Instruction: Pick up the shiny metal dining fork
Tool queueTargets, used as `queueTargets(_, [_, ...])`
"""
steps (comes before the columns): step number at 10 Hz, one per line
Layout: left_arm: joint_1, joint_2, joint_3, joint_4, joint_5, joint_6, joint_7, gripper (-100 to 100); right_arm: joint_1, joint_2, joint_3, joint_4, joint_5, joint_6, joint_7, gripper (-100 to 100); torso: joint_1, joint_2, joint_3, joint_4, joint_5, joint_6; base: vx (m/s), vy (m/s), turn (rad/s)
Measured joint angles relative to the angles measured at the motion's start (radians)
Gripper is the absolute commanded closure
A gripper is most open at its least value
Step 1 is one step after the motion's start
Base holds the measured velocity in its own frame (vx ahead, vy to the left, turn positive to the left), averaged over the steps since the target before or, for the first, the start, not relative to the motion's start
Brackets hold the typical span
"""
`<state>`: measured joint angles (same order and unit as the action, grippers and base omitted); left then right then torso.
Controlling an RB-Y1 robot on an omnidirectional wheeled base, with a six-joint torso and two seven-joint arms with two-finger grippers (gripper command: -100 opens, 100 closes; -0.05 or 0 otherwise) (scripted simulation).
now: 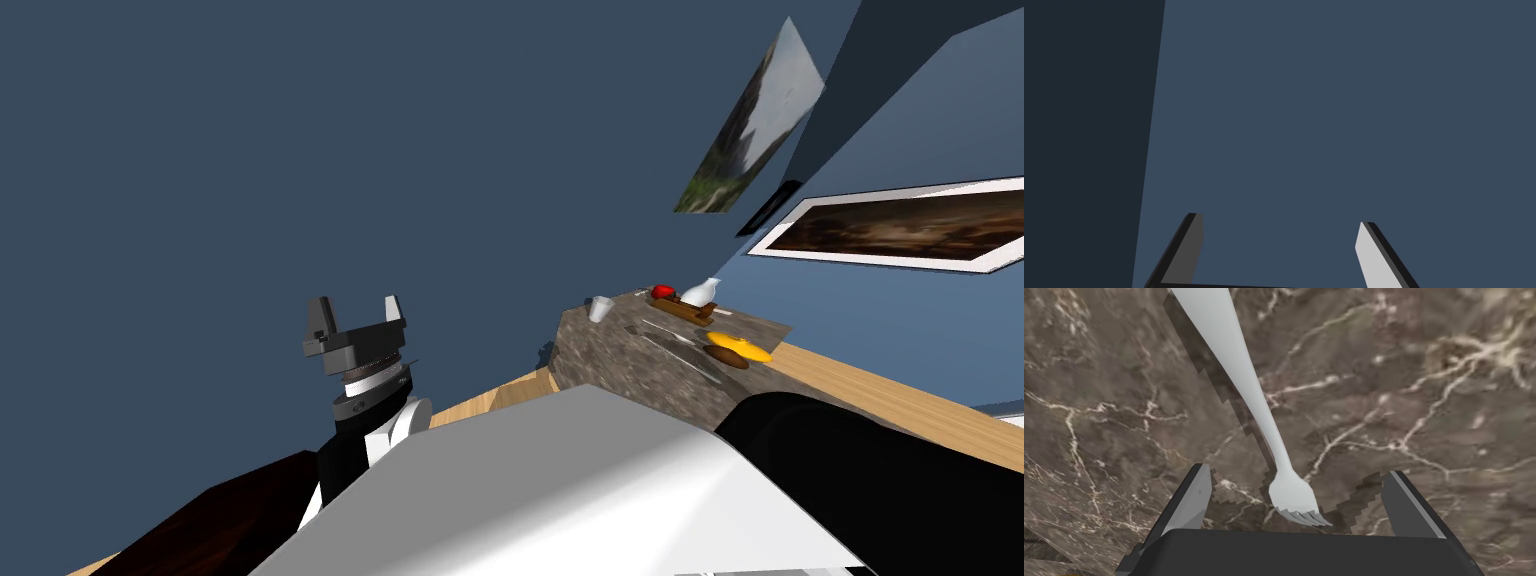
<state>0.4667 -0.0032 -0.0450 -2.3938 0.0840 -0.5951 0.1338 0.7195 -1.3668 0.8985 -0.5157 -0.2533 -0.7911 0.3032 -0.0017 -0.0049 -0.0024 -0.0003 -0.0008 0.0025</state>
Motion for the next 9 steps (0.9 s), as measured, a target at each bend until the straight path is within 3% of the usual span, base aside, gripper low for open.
queueTargets(1, [0.0,0.0,0.0,0.0,0.0,0.0,0.0,0,0.02,0.004,-0.014,-0.002,-0.007,0.002,0.014,-100,0.0,0.0,0.0,0.0,0.0,0.0,0.016,-0.008,-0.001])
queueTargets(2, [0.0,0.0,0.0,0.0,0.0,0.0,0.0,0,0.014,0.016,-0.012,0.024,-0.001,-0.011,0.015,-100,0.0,0.001,0.001,0.0,0.0,0.0,0.0,0.0,0.0])
queueTargets(3, [0.0,0.0,0.0,0.0,0.0,0.0,0.0,0,0.013,0.018,-0.012,0.028,0.0,-0.015,0.014,100,0.0,0.002,0.001,0.0,0.0,0.0,0.0,0.0,0.0])
queueTargets(7, [0.0,0.0,0.0,0.0,0.0,0.0,0.0,0,0.014,0.016,-0.011,0.029,0.001,-0.014,0.016,100,0.0,0.002,0.001,0.001,-0.001,0.0,0.0,0.0,0.0])
queueTargets(8, [0.0,0.0,0.0,0.0,0.0,0.0,0.0,0,0.014,0.016,-0.011,0.029,0.001,-0.014,0.016,0,0.0,0.002,0.001,0.001,-0.001,0.0,0.0,0.0,0.0])
queueTargets(9, [0.0,0.0,0.0,0.0,0.0,0.0,0.0,0,0.014,0.016,-0.011,0.029,0.001,-0.014,0.016,100,0.0,0.002,0.002,0.001,-0.001,0.0,-0.042,0.013,-0.035])
